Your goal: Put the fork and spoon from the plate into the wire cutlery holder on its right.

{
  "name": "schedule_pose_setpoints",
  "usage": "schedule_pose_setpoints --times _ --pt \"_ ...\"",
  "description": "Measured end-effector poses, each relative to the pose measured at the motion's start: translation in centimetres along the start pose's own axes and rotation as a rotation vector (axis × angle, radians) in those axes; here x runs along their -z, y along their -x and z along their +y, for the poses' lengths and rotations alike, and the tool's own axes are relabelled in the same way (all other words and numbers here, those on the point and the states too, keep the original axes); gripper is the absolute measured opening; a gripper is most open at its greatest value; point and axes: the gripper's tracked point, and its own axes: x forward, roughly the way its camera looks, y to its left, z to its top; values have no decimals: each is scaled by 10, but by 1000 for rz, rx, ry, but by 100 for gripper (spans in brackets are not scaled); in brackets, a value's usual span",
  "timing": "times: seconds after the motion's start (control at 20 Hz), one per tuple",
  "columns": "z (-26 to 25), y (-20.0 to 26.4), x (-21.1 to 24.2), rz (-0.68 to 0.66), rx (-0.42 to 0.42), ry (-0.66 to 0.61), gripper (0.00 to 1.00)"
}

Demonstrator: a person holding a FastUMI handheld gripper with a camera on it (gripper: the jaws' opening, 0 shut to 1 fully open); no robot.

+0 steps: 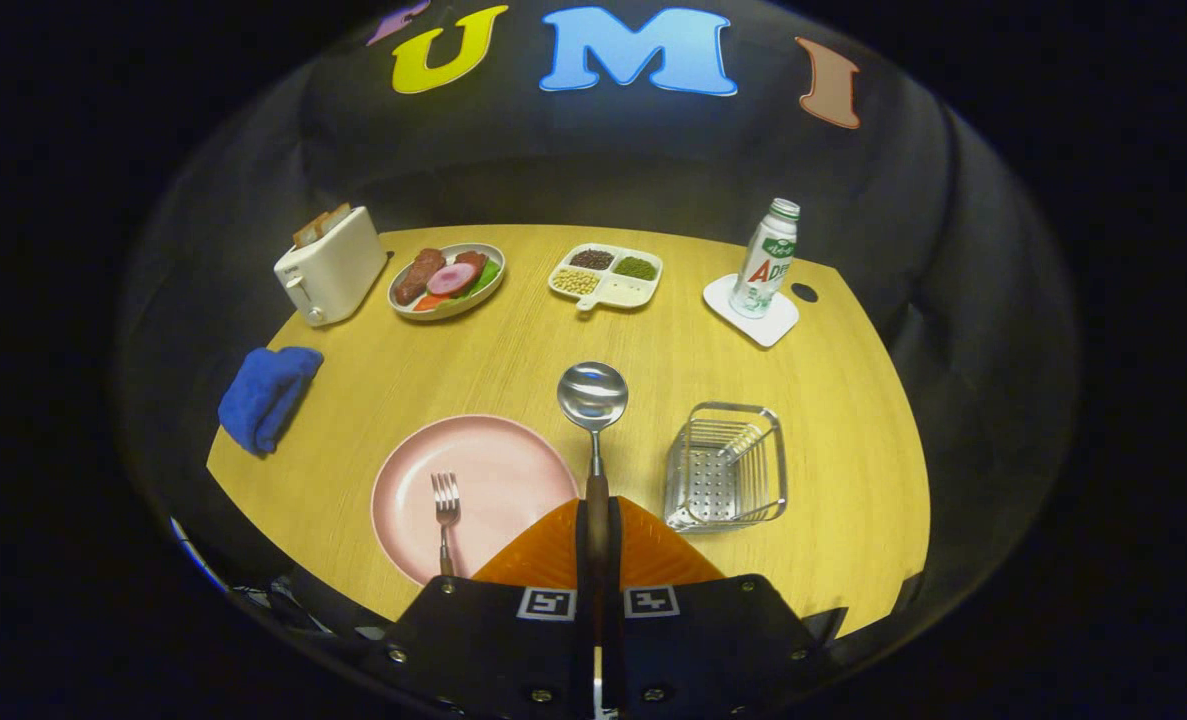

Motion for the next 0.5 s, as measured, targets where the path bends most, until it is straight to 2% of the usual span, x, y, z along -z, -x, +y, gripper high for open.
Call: schedule_pose_setpoints --times 0.2,0.5 --pt "-41 10 -2 35 47 -13 3" --pt "-66 14 27 172 67 21 3"
